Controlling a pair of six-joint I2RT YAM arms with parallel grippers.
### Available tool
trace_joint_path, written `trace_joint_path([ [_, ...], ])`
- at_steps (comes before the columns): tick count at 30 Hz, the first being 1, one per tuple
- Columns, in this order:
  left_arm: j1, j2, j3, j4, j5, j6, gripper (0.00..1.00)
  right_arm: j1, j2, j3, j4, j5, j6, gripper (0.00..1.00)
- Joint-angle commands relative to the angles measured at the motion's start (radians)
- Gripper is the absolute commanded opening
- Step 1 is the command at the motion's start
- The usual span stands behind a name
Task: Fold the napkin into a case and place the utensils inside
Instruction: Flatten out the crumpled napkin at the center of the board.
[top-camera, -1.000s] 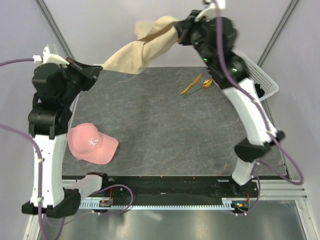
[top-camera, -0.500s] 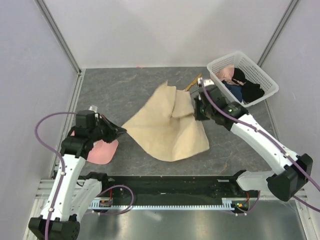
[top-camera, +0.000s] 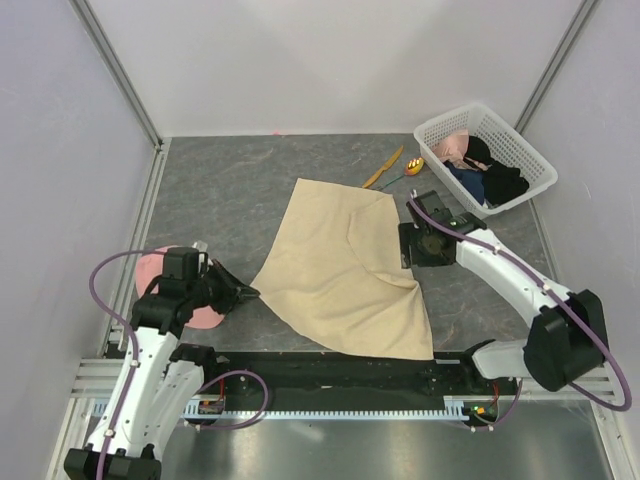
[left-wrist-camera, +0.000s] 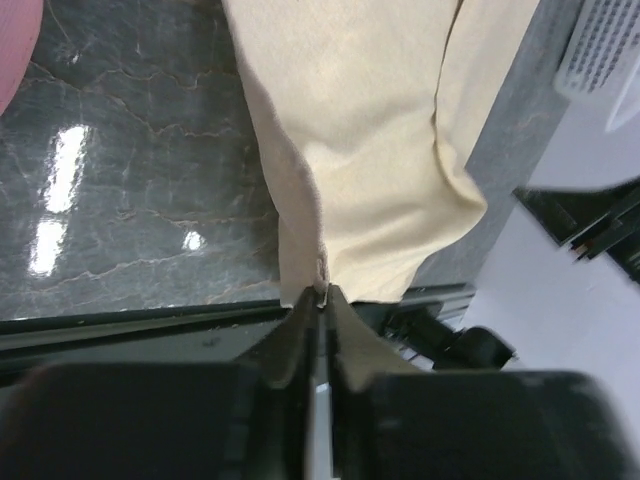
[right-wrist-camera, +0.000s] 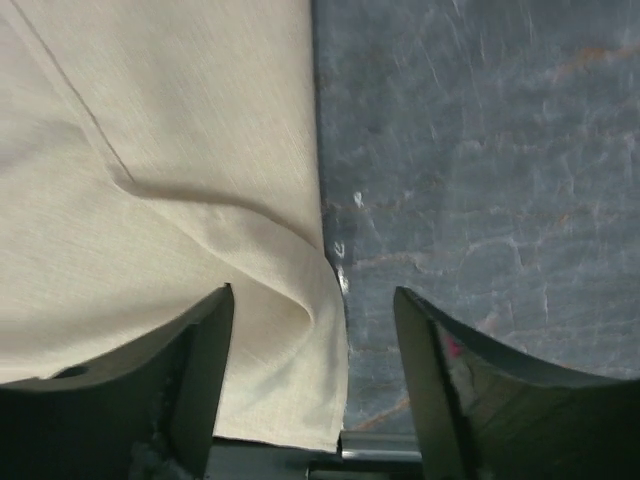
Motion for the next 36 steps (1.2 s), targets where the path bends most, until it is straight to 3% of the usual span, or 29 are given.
trace_joint_path([
  [1, -0.004, 0.012, 0.116, -0.091, 0.086, 0.135, 0.36, -0.002, 0.082, 0.121, 0.095, -0.092, -0.037, 0.76],
  [4, -0.004, 0.047, 0.257, -0.203, 0.012, 0.235, 0.52, 0.001, 0.165, 0.159, 0.192, -0.149, -0.024, 0.80],
  [9, -0.004, 0.161, 0.397, -0.181, -0.092, 0.310, 0.53, 0.016, 0.315, 0.267, 0.319, -0.157, -0.023, 0.80],
  [13, -0.013, 0.313, 0.348, 0.087, -0.025, 0.224, 0.33, 0.062, 0.439, 0.374, 0.368, -0.104, -0.020, 0.80],
  [14, -0.023, 0.383, 0.337, 0.222, -0.017, 0.169, 0.32, 0.083, 0.493, 0.424, 0.370, -0.069, -0.014, 0.80],
  [17, -0.129, 0.603, 0.397, 0.390, -0.113, 0.154, 0.26, 0.114, 0.585, 0.510, 0.368, 0.014, 0.017, 0.80],
  [21, -0.266, 0.924, 0.619, 0.400, -0.236, 0.212, 0.21, 0.140, 0.672, 0.590, 0.339, 0.083, 0.055, 0.79],
  [27, -0.278, 1.298, 0.916, 0.387, -0.349, 0.229, 0.18, 0.159, 0.708, 0.571, 0.341, 0.139, 0.075, 0.66],
  [30, -0.277, 1.402, 0.995, 0.387, -0.344, 0.213, 0.17, 0.159, 0.722, 0.561, 0.367, 0.113, 0.057, 0.57],
  [36, -0.244, 1.535, 1.000, 0.380, -0.359, 0.115, 0.13, 0.154, 0.758, 0.591, 0.373, 0.140, 0.043, 0.50],
])
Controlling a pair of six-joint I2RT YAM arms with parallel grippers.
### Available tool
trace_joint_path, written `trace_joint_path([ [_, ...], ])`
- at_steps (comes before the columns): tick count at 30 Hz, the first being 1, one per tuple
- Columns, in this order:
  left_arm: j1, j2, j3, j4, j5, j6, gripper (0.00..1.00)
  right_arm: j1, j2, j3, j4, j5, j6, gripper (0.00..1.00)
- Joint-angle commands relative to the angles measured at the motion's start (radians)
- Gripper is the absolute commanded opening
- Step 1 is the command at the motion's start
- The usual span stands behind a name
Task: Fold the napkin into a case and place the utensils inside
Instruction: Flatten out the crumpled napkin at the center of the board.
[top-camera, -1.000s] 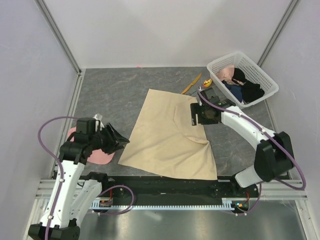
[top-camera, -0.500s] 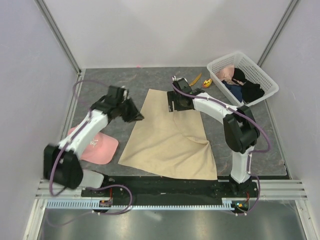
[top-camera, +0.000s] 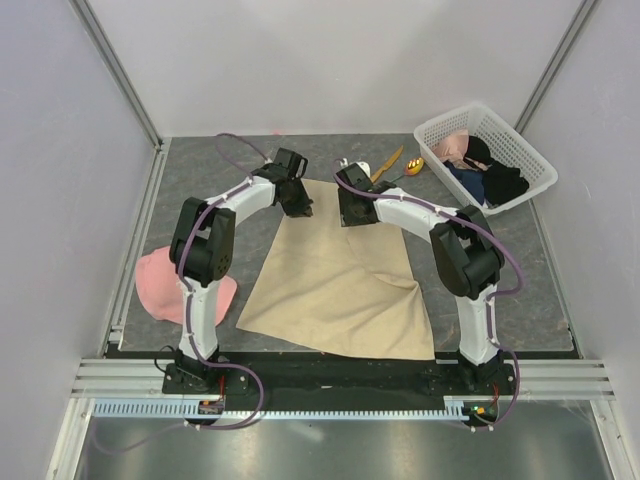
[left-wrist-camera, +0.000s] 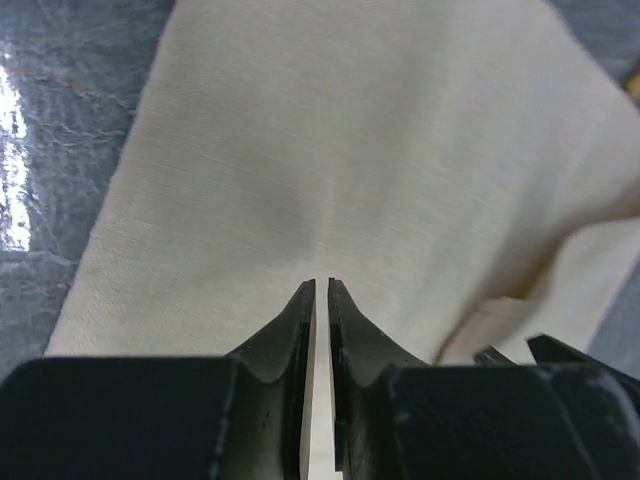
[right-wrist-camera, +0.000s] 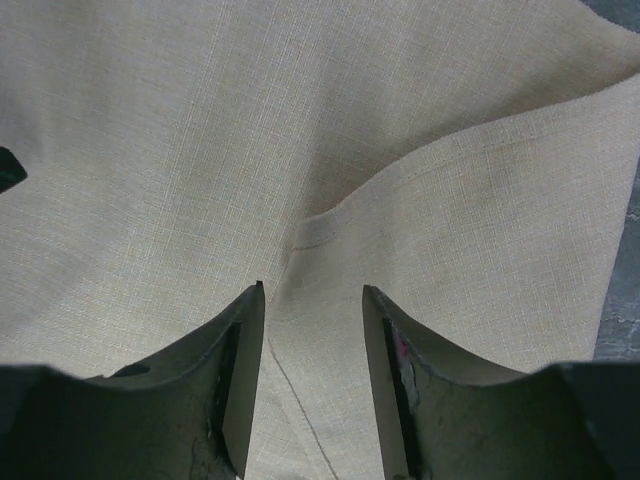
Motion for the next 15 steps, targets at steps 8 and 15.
trace_joint_path([
  [8, 0.089, 0.009, -0.097, -0.126, -0.135, -0.162, 0.11, -0.039, 0.057, 0.067, 0.034, 0.025, -0.023, 0.19],
  [15, 0.187, -0.172, -0.279, -0.108, -0.128, -0.211, 0.09, -0.076, 0.003, 0.114, 0.060, 0.060, -0.100, 0.00],
])
